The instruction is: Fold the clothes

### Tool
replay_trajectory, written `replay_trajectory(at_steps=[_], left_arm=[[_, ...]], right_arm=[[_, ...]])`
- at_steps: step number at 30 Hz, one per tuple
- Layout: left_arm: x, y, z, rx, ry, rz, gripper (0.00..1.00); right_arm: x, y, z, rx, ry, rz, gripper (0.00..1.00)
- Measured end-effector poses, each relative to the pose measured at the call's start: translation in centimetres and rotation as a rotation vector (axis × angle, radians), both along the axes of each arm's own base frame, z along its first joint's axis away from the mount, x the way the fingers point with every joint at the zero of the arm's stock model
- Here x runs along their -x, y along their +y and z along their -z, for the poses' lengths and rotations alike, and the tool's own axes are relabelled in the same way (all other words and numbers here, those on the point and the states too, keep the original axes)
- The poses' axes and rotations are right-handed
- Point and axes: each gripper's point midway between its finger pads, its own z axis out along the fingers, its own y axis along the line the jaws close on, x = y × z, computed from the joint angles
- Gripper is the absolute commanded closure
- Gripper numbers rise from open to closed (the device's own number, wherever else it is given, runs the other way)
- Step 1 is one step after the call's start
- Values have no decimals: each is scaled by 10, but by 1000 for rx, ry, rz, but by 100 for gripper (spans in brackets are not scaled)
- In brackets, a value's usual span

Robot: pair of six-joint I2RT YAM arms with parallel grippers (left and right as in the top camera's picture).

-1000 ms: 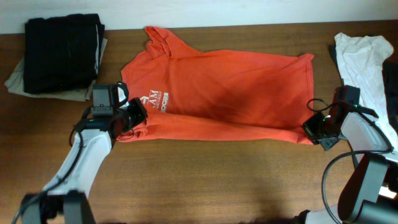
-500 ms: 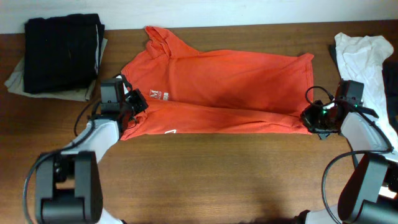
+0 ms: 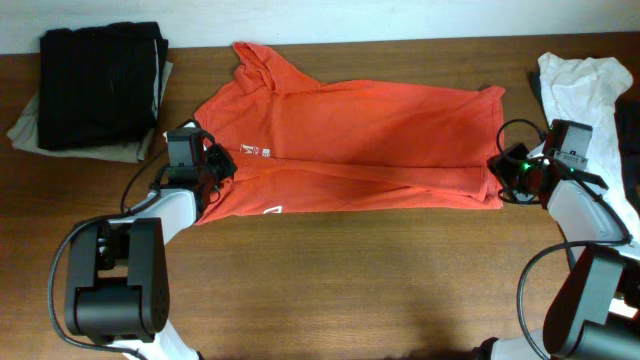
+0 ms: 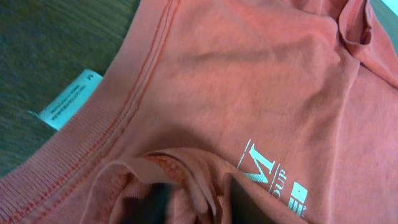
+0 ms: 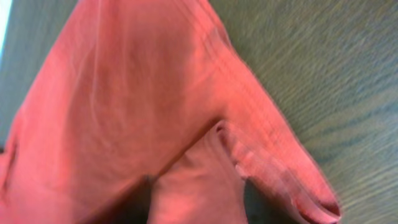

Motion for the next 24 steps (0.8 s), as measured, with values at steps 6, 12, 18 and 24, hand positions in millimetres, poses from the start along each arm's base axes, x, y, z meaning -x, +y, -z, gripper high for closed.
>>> replay_trajectory(at_steps=[6,12,18,24], left_arm=[[-7,2,-7,-40,-25,20,18],[9,3,-14,-82,152,64,1],[61,-1,3,-56,403,94,1],[82,-2,10,-43,493,103,1]], right_arm=[[-5,1,-6,30,7,-22,12],[8,13,-35,2,125,-121,29],[28,42,-3,29,251,-269,39],[41,34,44,84,407,-270,37]])
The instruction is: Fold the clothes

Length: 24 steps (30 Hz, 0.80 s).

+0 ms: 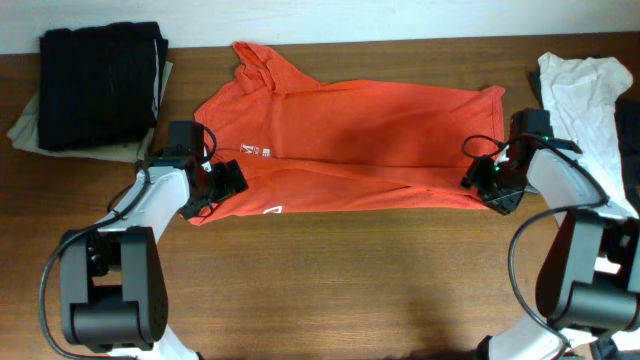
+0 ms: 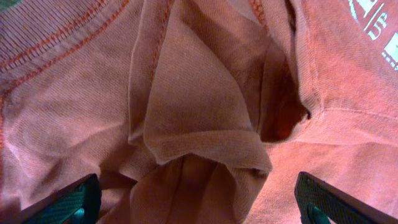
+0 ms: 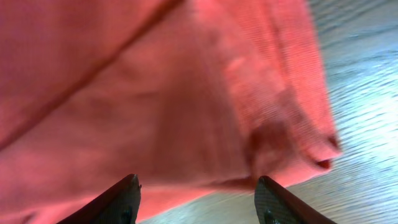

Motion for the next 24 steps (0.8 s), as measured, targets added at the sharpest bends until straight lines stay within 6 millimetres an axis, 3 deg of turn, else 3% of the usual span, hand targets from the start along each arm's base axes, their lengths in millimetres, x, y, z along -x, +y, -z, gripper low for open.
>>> replay_trajectory(at_steps=[5,7,10,14,22,24], left_arm=[[0,12,1,-73,-1,-8,1],[0,23,1,-135,-1,-23,1],[0,36,1,-197,0,-45,1],[4,49,3,-225,11,-72,1],[5,52,3,-232,12,-79,1],[5,52,3,-232,12,-79,1]], right_arm=[[-1,-17,7,74,7,1,37],[-5,-18,7,84,-9,-10,38],[-6,-19,7,91,-16,-26,48],[-8,-20,6,93,-25,-28,48],[-15,-21,5,113,-58,-120,56],[-16,-17,5,96,-66,-141,64]])
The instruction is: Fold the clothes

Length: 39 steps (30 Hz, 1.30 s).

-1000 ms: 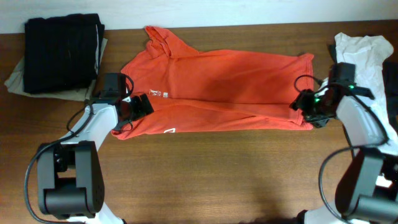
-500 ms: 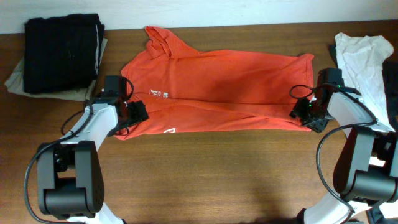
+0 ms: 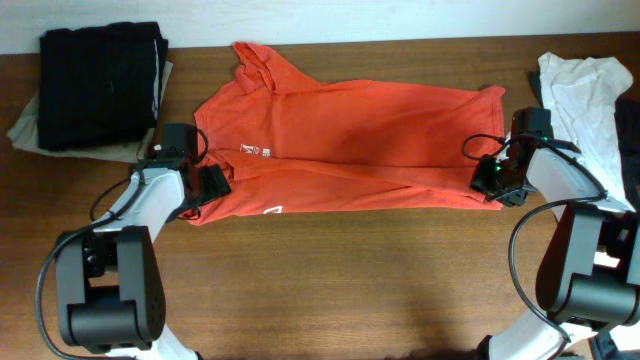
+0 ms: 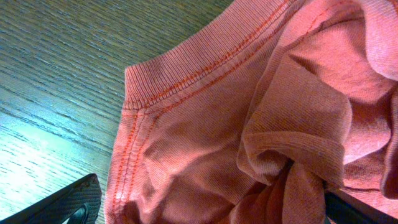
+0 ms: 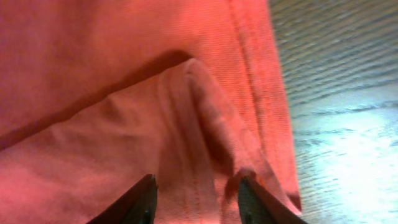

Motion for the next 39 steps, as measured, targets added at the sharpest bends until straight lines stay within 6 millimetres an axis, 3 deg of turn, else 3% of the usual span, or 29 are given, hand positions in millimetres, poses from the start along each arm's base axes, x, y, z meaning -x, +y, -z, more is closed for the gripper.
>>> replay_trajectory(at_steps=[6,9,13,19,22,23,24,25,30,31,32,33,34,35,36,39], left_arm=[[0,0,0,0,0,0,1],[0,0,0,0,0,0,1],[0,0,0,0,0,0,1],[0,0,0,0,0,0,1],[0,0,0,1,0,0,1],[0,0,0,1,0,0,1],[0,0,0,1,0,0,1],[0,0,0,1,0,0,1],[-2,-1,0,5,-8,1,1],[0,-2,0,12,0,3,1],[3,-4,0,21,12,5,6],[4,-6,-1,36,20,10,21],[3,-9,-5,51,13,15,63],[-7,-15,-22,85,-37,32,94],[-20,-21,-39,116,-102,49,99],[-32,-43,-55,192,-160,105,99]], right_arm=[[-2,10,-1,-54,-16,-33,76],[-2,11,-1,-58,-17,-35,94],[-7,11,-3,-60,-36,-26,96],[-74,-4,-62,-11,-255,-33,95],[-81,-6,-66,-3,-288,-33,83],[-84,-7,-67,1,-300,-33,71],[-86,-8,-68,3,-312,-29,29],[-88,-9,-69,10,-321,-31,11],[-82,-13,-67,32,-286,-23,10],[-75,-10,-67,18,-249,-23,19],[-70,-6,-69,-4,-220,-27,36],[-66,-2,-73,-31,-196,-33,51],[-64,4,-76,-61,-184,-37,73],[-56,11,-75,-93,-152,-49,89],[-51,16,-72,-112,-125,-50,96],[-50,30,-52,-141,-75,-79,96]])
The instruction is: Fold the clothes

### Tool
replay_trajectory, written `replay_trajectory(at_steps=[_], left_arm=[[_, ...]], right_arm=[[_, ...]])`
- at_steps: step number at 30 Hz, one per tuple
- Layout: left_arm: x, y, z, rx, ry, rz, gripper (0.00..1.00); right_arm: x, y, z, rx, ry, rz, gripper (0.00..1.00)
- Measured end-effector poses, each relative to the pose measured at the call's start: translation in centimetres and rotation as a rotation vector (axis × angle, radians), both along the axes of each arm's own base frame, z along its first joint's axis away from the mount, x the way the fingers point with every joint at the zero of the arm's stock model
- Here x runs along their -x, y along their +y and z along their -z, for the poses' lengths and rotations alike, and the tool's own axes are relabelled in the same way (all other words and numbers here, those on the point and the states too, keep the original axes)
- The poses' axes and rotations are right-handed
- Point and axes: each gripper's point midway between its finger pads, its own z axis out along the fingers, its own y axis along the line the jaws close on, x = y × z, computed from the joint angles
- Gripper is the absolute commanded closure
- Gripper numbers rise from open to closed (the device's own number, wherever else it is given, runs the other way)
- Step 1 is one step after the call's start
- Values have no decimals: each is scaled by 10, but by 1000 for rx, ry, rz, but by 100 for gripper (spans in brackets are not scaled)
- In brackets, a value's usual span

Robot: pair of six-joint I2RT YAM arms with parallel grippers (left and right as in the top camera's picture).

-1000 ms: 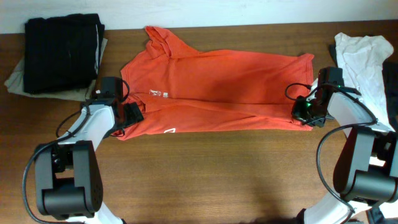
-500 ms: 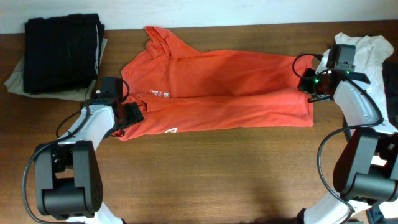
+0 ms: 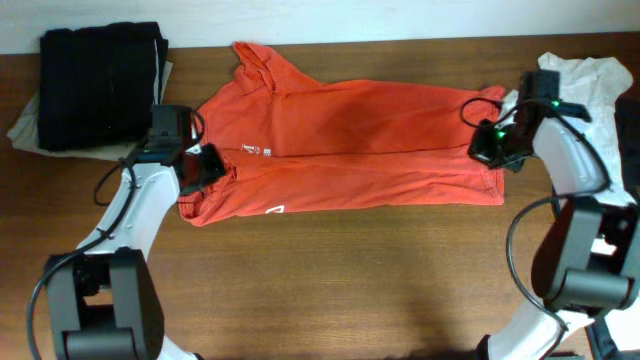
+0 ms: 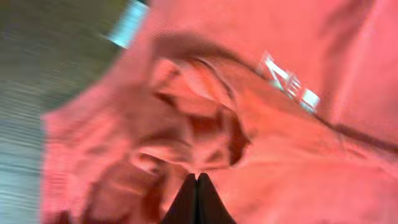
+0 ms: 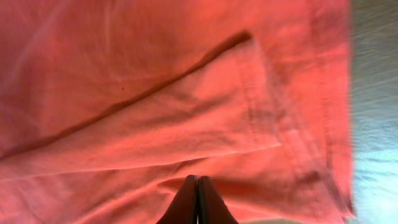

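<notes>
An orange shirt (image 3: 350, 140) lies stretched left to right across the far half of the wooden table (image 3: 340, 290), folded lengthwise with a crease along its middle. My left gripper (image 3: 200, 166) sits at the collar end. In the left wrist view its tips (image 4: 196, 184) are pressed together in bunched orange cloth (image 4: 205, 134), near the white print (image 4: 289, 84). My right gripper (image 3: 488, 150) is at the hem end, its tips (image 5: 197, 186) likewise shut on a fold of the shirt (image 5: 155, 93).
A folded black garment (image 3: 100, 70) lies on a beige cloth (image 3: 25, 128) at the back left. A crumpled white garment (image 3: 585, 85) lies at the back right, next to my right arm, with something dark (image 3: 632, 130) at the frame edge.
Both grippers were open over the shirt's near corners; now both are shut on cloth and sit farther back, near the shirt's midline. The crease runs straighter across.
At first both grippers pinched the shirt's ends near the front edge. Then they stood open above the cloth at those ends, and later open lower at the collar and hem. Now they are shut on cloth again, farther from the front edge.
</notes>
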Motion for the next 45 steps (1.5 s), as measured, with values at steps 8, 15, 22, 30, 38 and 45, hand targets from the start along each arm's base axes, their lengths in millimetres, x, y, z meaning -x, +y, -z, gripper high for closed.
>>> replay_trajectory(at_steps=[8,15,22,30,38,45], left_arm=[[12,-44,53,37,132,108,99],[2,-40,65,12,114,98,97],[-4,-31,66,-51,106,89,96],[-4,-12,65,-158,117,59,89],[-2,-10,65,-168,122,56,89],[-2,-10,65,-169,125,56,89]], right_arm=[[13,19,56,-39,153,-15,96],[-9,10,55,5,64,-1,93],[11,12,47,-5,170,-1,96],[32,38,33,-22,255,-128,91],[42,45,64,-10,259,-129,89],[22,34,66,53,182,-119,83]])
